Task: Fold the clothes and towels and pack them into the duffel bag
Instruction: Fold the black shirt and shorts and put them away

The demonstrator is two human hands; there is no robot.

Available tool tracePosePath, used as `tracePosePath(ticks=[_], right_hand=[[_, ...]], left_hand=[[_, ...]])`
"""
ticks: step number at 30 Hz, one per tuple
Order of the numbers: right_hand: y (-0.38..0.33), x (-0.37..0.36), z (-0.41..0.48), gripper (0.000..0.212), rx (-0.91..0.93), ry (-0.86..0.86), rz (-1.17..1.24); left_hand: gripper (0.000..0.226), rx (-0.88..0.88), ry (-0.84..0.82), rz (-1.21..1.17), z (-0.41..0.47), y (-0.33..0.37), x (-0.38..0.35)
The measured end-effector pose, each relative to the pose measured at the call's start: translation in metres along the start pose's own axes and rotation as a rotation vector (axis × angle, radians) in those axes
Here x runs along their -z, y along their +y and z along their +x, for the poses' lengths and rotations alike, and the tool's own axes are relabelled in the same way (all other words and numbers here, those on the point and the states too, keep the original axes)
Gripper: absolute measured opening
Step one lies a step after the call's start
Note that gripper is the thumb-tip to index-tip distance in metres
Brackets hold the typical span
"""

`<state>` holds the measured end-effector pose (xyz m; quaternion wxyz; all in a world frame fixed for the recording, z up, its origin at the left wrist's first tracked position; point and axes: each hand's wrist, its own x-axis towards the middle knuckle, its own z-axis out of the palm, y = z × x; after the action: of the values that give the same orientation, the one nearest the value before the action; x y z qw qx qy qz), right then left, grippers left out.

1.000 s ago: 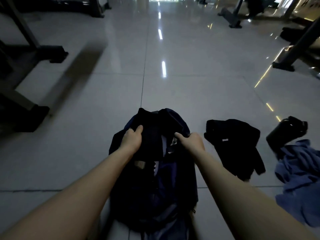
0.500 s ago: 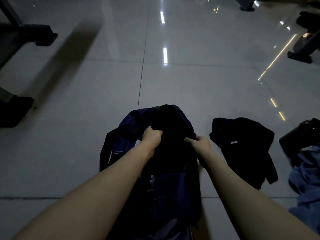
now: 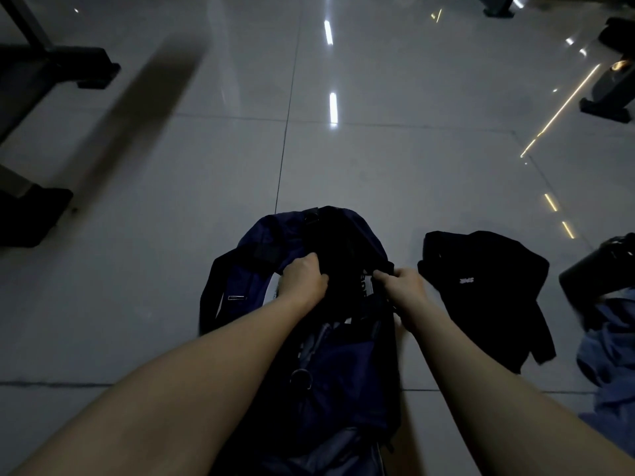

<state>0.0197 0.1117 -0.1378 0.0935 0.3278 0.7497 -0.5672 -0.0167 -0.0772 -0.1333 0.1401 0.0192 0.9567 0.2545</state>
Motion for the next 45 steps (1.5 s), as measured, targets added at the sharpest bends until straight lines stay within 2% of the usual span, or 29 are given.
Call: tracePosePath(ticks=[1,3,5,8,12,15,18,20,22,24,29,34,38,42,45], right_hand=[[0.001,0.0,0.0,0.021,0.004,0.005,-0.006],[0.001,0.001,-0.001,0.021,0.011,0.005,-0.006],[0.001,0.001,-0.001,0.021,0.012,0.0,-0.003],[0.001,0.001,-0.001,0.021,0.008,-0.002,0.006],[0.002,0.002,-0.001,0.017,-0.006,-0.018,0.049],[0.003,0.003,-0.001,0.018,-0.001,-0.022,0.043],[0.003,0.003,-0.001,0.02,-0.001,-0.023,0.048],[0.003,0.002,-0.001,0.02,-0.007,-0.018,0.053],[0.001,0.001,-0.001,0.018,-0.007,-0.012,0.055],[0.0,0.001,-0.001,0.016,-0.001,-0.012,0.059],[-0.003,0.002,-0.003,0.023,0.094,-0.008,-0.028],[-0.019,0.006,-0.01,0.03,0.215,-0.008,-0.068],[-0.025,0.013,-0.007,0.032,0.21,-0.037,-0.074],[-0.013,0.017,-0.003,0.026,0.158,0.01,-0.184],[-0.01,0.019,-0.008,0.024,0.15,0.077,-0.323]], left_hand=[[0.037,-0.027,0.058,0.066,-0.002,-0.002,0.0],[0.071,-0.144,0.256,0.235,-0.008,-0.006,-0.002],[0.084,-0.328,0.418,0.371,-0.013,-0.008,-0.004],[0.061,-0.612,0.537,0.418,-0.014,-0.007,-0.013],[0.015,-0.856,0.467,0.413,-0.013,-0.004,-0.024],[0.005,-0.734,0.361,0.429,-0.015,-0.004,-0.023],[0.026,-0.417,0.321,0.376,-0.019,-0.002,-0.02],[0.047,-0.307,0.35,0.341,-0.021,0.003,-0.018],[0.062,-0.42,0.387,0.38,-0.023,0.01,-0.017],[0.066,-0.578,0.35,0.416,-0.02,0.011,-0.019],[0.069,-0.426,-0.025,0.437,0.004,-0.003,-0.021],[0.066,-0.441,-0.321,0.433,0.016,0.0,-0.034],[0.069,-0.467,-0.342,0.475,0.025,0.004,-0.041],[0.071,-0.386,-0.222,0.628,0.012,-0.006,-0.04],[0.072,-0.338,-0.17,0.588,0.004,-0.014,-0.044]])
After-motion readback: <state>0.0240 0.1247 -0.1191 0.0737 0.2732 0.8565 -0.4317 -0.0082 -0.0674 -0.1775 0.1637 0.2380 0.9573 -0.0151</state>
